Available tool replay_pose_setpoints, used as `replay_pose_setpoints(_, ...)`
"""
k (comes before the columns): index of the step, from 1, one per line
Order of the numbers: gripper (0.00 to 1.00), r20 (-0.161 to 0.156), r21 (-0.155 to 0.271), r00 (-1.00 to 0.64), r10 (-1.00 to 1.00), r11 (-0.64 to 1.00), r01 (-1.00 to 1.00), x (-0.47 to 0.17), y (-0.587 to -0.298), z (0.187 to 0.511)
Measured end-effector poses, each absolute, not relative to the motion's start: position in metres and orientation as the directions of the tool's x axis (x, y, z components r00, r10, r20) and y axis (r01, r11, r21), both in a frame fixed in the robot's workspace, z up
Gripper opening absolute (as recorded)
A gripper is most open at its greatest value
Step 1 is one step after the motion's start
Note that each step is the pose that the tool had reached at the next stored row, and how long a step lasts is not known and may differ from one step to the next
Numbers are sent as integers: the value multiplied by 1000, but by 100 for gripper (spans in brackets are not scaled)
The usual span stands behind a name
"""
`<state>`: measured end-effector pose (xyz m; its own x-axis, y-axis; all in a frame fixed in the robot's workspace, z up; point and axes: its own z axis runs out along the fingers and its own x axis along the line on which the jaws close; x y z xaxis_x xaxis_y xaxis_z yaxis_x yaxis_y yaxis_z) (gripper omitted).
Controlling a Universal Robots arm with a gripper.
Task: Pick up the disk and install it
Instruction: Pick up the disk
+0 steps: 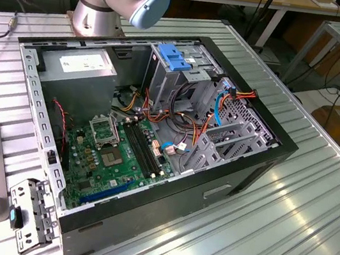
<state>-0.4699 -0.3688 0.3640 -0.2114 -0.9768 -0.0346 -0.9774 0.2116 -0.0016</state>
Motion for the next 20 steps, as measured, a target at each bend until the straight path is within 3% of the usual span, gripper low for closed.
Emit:
replay_pose_setpoints(10, 54, -35, -3, -196, -980, 196, -981, -474, -369, 345)
replay_pose_setpoints(20, 54, -14, -7, -127, -992, 127, -992, -476, -359, 330)
